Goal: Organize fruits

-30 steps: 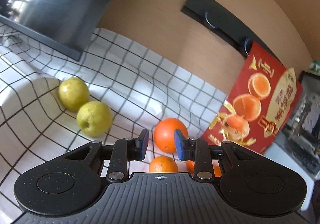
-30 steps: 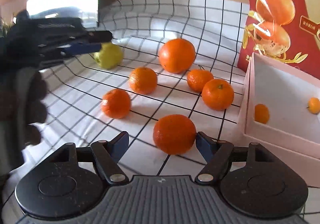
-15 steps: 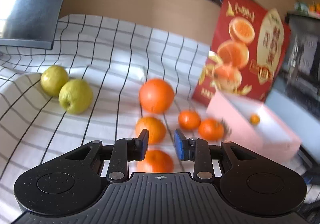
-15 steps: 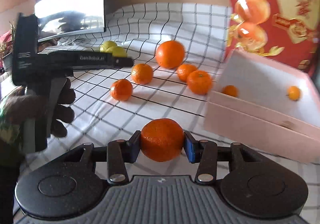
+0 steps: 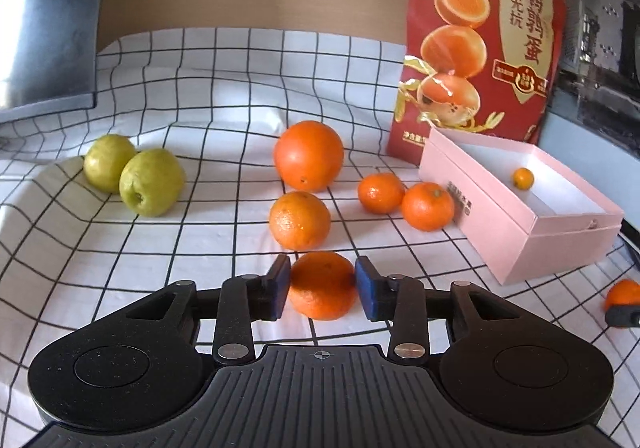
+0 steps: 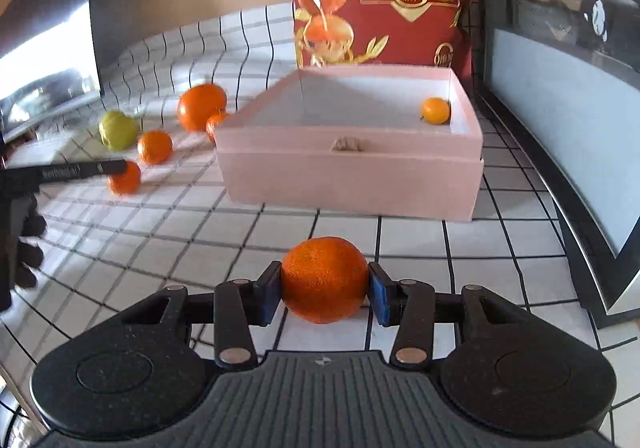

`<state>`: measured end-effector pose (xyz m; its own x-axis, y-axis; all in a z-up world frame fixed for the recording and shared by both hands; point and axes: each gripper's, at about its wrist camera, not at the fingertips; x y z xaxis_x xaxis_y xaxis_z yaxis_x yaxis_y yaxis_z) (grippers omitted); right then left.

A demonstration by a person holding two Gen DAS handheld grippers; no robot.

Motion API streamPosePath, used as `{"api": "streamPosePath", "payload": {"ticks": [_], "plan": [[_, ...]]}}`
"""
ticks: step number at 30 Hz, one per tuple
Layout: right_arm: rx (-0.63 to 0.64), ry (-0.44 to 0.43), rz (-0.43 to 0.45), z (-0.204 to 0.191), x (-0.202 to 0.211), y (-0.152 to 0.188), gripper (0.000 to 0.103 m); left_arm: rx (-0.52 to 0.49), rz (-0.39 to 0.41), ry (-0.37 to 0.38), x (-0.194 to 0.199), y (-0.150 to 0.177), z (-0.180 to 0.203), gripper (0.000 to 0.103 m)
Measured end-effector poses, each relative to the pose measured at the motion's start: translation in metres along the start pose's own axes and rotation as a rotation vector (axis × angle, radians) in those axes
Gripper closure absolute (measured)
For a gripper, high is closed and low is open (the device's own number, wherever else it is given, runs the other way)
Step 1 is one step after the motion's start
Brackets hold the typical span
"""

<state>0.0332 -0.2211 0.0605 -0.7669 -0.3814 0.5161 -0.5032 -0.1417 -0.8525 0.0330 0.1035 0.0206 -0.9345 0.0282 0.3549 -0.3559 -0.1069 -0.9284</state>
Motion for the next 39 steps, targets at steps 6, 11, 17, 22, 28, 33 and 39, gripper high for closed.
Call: {"api": "streamPosePath", "payload": {"ticks": [6,11,17,22,28,33,39], "plan": [[0.007,0.006,-0.002,-0.001,-0.001,0.001,0.056,0.031,0.001,0.002,-0.002,0.000,-0.005,0.058],[0.048,0.016,0.018,-0.007,0.002,0.002,0.037,0.032,-0.019,0.034,-0.008,0.003,-0.003,0.054],[0.054,0.011,0.010,-0.008,0.000,0.002,0.029,0.029,-0.021,0.049,-0.007,0.002,0.003,0.057],[0.003,0.018,0.003,-0.001,-0.001,0.001,0.026,0.072,0.007,0.174,0.015,0.003,0.024,0.057],[-0.033,0.025,-0.020,0.004,-0.006,0.000,0.025,0.046,-0.060,0.301,0.029,0.025,0.068,0.057],[-0.034,0.030,-0.020,0.005,-0.006,0.001,0.023,0.069,-0.066,0.285,0.032,0.031,0.071,0.058],[-0.055,-0.032,-0.039,0.009,-0.010,-0.001,0.009,0.136,-0.105,0.302,0.024,0.032,0.066,0.058]]}}
Point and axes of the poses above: each gripper's, at about its wrist camera, not at the fingertips, and x roughly against the way its jaws point, z to its right, y to its underside, and after that the axes turned 9 degrees about z, right-handed
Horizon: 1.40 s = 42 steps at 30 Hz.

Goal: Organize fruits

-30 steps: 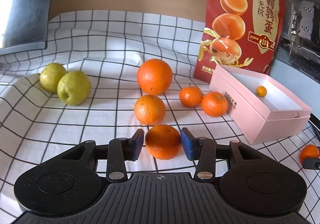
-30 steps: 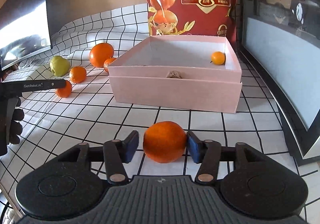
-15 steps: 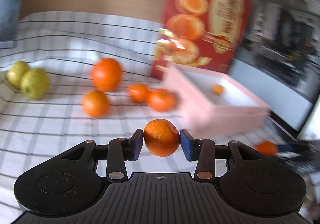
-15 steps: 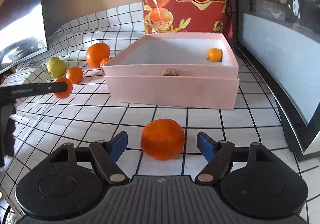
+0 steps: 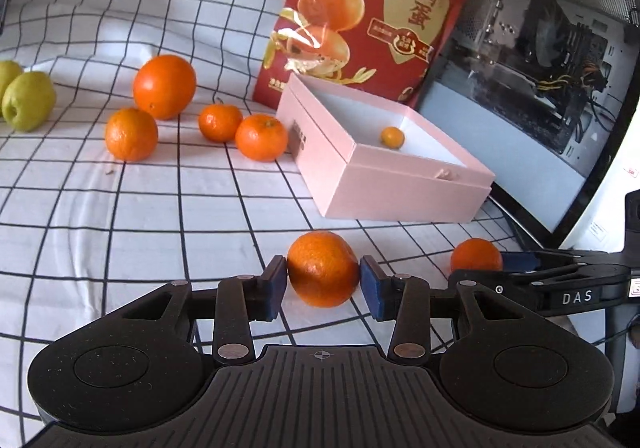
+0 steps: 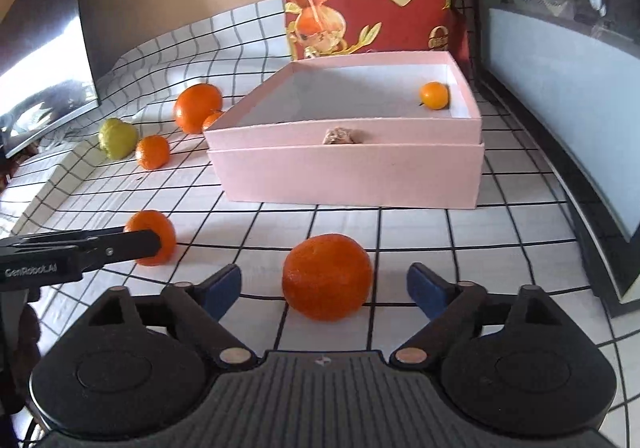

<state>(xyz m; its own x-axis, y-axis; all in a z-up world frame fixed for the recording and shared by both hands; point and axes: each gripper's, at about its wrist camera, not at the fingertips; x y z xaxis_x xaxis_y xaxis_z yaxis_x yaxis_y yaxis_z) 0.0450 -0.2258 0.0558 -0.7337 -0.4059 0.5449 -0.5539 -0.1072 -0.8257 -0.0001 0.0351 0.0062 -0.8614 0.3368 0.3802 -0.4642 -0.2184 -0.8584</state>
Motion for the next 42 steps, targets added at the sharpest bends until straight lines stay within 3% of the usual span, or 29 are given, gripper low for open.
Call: {"api": "streamPosePath", "payload": {"ticks": [4,12,15,22,27,32,39,42], "plan": [[0.037,-0.027,-0.036,-0.004,-0.004,-0.002,0.000,-0.022,-0.020,-0.006,-0.003,0.002,0.006,0.058],[0.210,0.008,-0.097,-0.029,-0.007,0.004,0.000,-0.046,-0.018,-0.026,-0.003,0.004,0.012,0.059],[0.210,-0.005,-0.093,-0.029,-0.001,0.007,0.001,-0.052,-0.015,-0.028,-0.002,0.004,0.012,0.059],[0.213,0.027,-0.041,-0.017,0.014,0.011,0.016,-0.071,-0.012,-0.038,-0.001,0.005,0.015,0.060],[0.164,-0.005,-0.039,-0.011,0.007,0.001,0.030,-0.088,-0.010,-0.047,-0.002,0.006,0.018,0.060],[0.171,0.013,-0.036,-0.011,0.000,-0.005,0.057,-0.114,-0.008,-0.061,-0.002,0.007,0.023,0.060],[0.221,0.021,-0.006,-0.015,0.012,-0.006,0.058,-0.211,-0.014,-0.113,-0.009,0.004,0.042,0.061],[0.204,0.019,0.007,-0.010,0.018,-0.009,0.058,-0.225,-0.020,-0.082,-0.011,0.002,0.050,0.061]]}}
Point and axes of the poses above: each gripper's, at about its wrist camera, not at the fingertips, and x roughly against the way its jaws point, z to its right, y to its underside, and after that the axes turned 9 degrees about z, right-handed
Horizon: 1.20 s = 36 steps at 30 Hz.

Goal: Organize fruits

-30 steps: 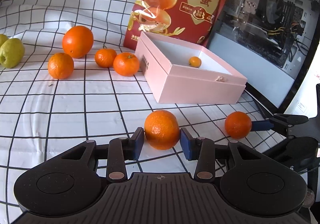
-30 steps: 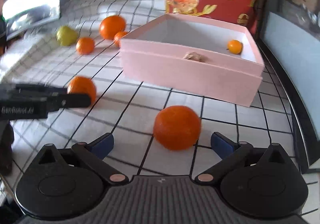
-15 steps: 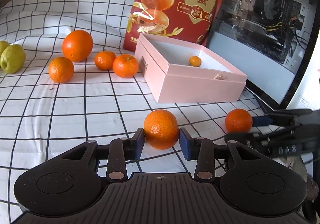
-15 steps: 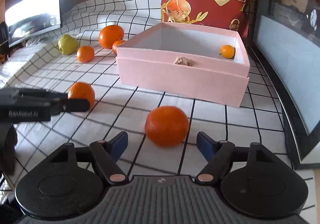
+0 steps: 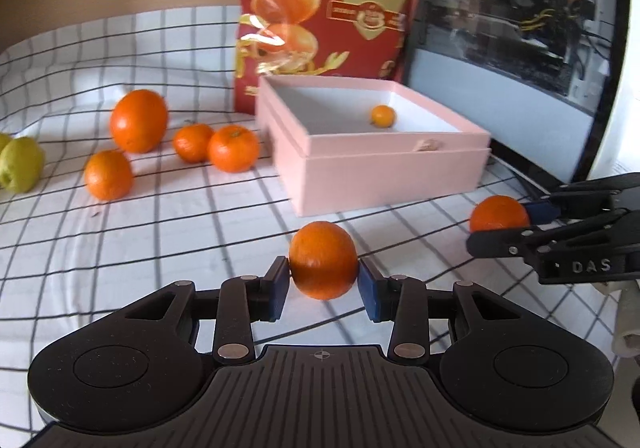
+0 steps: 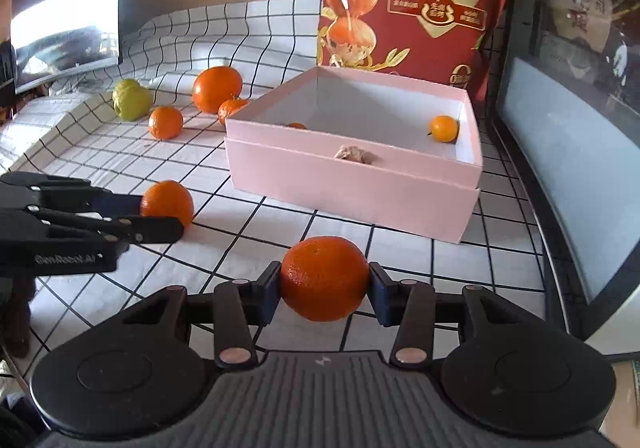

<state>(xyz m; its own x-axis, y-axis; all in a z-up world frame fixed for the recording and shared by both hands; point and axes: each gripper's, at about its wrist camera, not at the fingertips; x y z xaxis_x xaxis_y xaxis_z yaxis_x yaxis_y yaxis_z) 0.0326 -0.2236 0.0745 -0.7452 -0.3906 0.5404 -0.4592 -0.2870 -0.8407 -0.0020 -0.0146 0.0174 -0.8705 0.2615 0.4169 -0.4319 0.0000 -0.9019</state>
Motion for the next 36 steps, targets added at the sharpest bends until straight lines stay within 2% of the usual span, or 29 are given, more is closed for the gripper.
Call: {"api": "streamPosePath", "payload": {"ticks": [4,12,17,19,23,27,30,32,34,36], "plan": [[-0.021,0.021,0.007,0.009,0.005,0.000,0.058,-0.030,0.019,0.011,0.002,-0.004,0.010,0.061],[-0.038,0.029,0.027,0.012,0.012,-0.003,0.058,-0.003,0.075,0.058,0.007,-0.026,0.005,0.061],[-0.039,0.026,0.070,0.010,0.017,-0.028,0.058,0.044,0.174,0.116,-0.005,-0.079,-0.008,0.061],[-0.046,0.011,0.092,0.010,0.017,-0.047,0.058,0.101,0.181,0.176,-0.024,-0.106,-0.018,0.061],[-0.088,0.026,0.109,0.017,-0.003,-0.093,0.058,0.157,0.170,0.234,-0.076,-0.147,-0.032,0.060],[-0.134,0.087,0.092,0.029,-0.044,-0.125,0.057,0.227,0.115,0.183,-0.121,-0.152,-0.045,0.061],[-0.177,0.095,0.031,0.043,-0.078,-0.131,0.050,0.286,0.102,0.224,-0.124,-0.143,-0.062,0.061],[-0.172,0.116,0.032,0.046,-0.084,-0.130,0.048,0.271,0.121,0.211,-0.113,-0.138,-0.075,0.061],[-0.156,0.128,0.044,0.046,-0.084,-0.126,0.042,0.233,0.147,0.148,-0.097,-0.131,-0.090,0.061],[-0.145,0.137,0.042,0.045,-0.085,-0.121,0.041,0.191,0.185,0.049,-0.075,-0.122,-0.109,0.061]]}}
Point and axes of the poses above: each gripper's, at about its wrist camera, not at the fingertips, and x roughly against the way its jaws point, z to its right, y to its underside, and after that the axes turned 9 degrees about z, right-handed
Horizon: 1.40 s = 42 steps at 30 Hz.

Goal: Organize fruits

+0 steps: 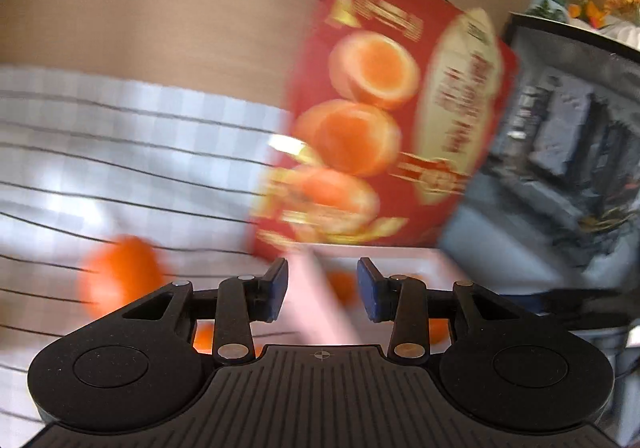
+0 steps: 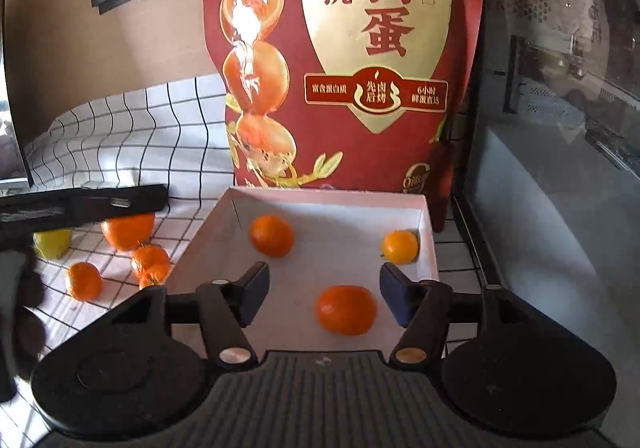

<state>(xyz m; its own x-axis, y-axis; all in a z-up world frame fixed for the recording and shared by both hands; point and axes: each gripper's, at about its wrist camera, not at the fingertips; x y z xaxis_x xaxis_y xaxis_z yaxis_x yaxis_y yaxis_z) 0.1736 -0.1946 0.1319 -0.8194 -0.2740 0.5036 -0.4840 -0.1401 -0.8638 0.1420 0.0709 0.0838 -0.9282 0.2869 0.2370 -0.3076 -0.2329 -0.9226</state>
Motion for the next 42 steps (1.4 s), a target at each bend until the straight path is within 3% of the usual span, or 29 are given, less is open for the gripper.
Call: {"api": "streamPosePath", "payload": {"ticks": [2,4,8,11,14,16,18,20,23,26,29,33,34,35,40,42], "plan": [[0.023,0.007,-0.009,-0.005,0.001,0.006,0.041,-0.022,0.054,-0.097,0.026,0.002,-0.023,0.061],[0.040,0.010,-0.017,-0.014,0.000,0.011,0.041,0.023,0.094,-0.188,0.047,0.007,-0.052,0.061],[0.047,-0.050,-0.026,-0.048,-0.001,0.006,0.039,0.140,0.167,-0.275,0.075,0.024,-0.107,0.061],[0.080,-0.115,-0.013,-0.091,-0.001,-0.004,0.039,0.128,0.126,-0.421,0.078,0.028,-0.124,0.061],[0.114,-0.194,-0.007,-0.138,-0.005,-0.014,0.038,0.160,0.170,-0.377,0.088,0.024,-0.129,0.061],[0.093,-0.259,-0.080,-0.162,-0.023,-0.018,0.038,0.147,0.161,-0.381,0.089,0.023,-0.128,0.061],[0.088,-0.256,-0.160,-0.179,-0.046,-0.016,0.039,0.141,0.141,-0.386,0.088,0.024,-0.128,0.061],[0.130,-0.191,-0.203,-0.190,-0.069,-0.011,0.042,0.141,0.117,-0.373,0.084,0.026,-0.126,0.061],[0.185,-0.110,-0.214,-0.192,-0.088,-0.003,0.046,0.120,0.088,-0.326,0.075,0.028,-0.117,0.061],[0.158,-0.102,-0.201,-0.185,-0.095,-0.004,0.046,0.082,0.071,-0.287,0.071,0.031,-0.106,0.061],[0.111,-0.108,-0.210,-0.184,-0.107,-0.009,0.046,0.046,0.069,-0.316,0.070,0.034,-0.101,0.061],[0.111,-0.077,-0.256,-0.189,-0.131,-0.004,0.047,0.110,0.078,-0.330,0.073,0.031,-0.113,0.061],[0.115,-0.076,-0.263,-0.190,-0.135,-0.002,0.049,0.124,0.080,-0.330,0.074,0.030,-0.115,0.061],[0.116,-0.078,-0.266,-0.191,-0.137,-0.001,0.057,0.134,0.081,-0.328,0.075,0.029,-0.117,0.061],[0.137,-0.085,-0.223,-0.195,-0.122,0.001,0.059,0.136,0.067,-0.302,0.073,0.031,-0.114,0.061],[0.122,-0.126,-0.196,-0.193,-0.106,-0.003,0.059,0.120,0.059,-0.294,0.072,0.032,-0.111,0.061]]}}
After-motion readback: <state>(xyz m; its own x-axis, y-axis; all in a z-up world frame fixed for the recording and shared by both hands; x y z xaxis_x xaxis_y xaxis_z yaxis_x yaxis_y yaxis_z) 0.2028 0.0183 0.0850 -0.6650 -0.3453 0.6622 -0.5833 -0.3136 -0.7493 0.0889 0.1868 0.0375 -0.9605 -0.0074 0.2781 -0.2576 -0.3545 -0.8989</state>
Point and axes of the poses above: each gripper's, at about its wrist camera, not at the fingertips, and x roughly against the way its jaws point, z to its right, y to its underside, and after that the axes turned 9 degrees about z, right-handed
